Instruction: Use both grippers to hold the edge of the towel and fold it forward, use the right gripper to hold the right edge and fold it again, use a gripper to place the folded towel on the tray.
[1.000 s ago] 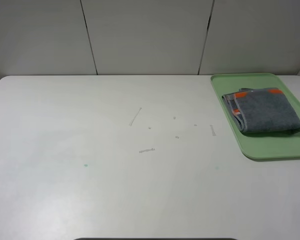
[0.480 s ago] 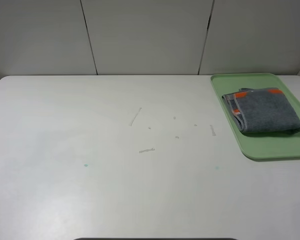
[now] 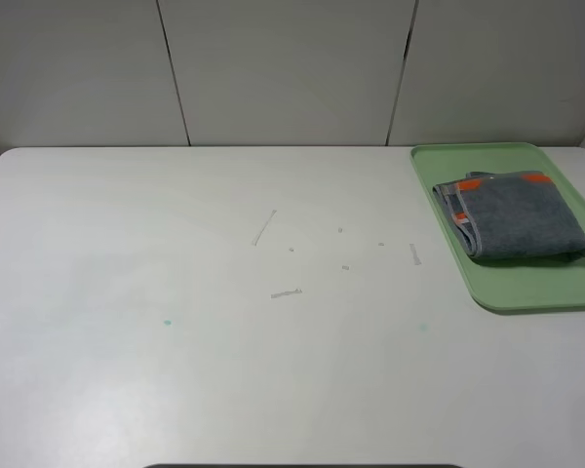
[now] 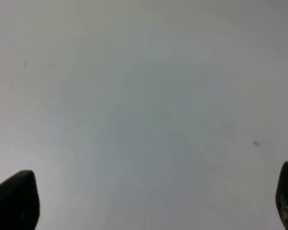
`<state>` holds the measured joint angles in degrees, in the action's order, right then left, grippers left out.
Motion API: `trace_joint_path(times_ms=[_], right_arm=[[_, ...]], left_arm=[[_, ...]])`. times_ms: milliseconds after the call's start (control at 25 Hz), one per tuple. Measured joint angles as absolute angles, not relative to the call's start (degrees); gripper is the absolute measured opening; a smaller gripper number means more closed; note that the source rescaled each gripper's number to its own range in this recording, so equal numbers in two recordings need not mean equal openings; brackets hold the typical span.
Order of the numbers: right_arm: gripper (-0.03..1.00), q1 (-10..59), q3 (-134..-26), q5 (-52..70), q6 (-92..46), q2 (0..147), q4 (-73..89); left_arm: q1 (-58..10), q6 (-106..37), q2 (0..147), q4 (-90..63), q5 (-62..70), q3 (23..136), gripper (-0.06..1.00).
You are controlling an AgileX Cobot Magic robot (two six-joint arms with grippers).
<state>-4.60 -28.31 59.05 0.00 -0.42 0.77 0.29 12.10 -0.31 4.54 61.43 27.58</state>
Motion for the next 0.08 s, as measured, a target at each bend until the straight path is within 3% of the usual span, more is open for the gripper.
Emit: trace_joint_path(times_ms=[80], right_arm=[[1.00,-4.60,-28.31,59.05,0.00,-0.42,0.77]], left_arm=[[0.29,12.10,-0.31,4.54,61.43,27.58,0.98]])
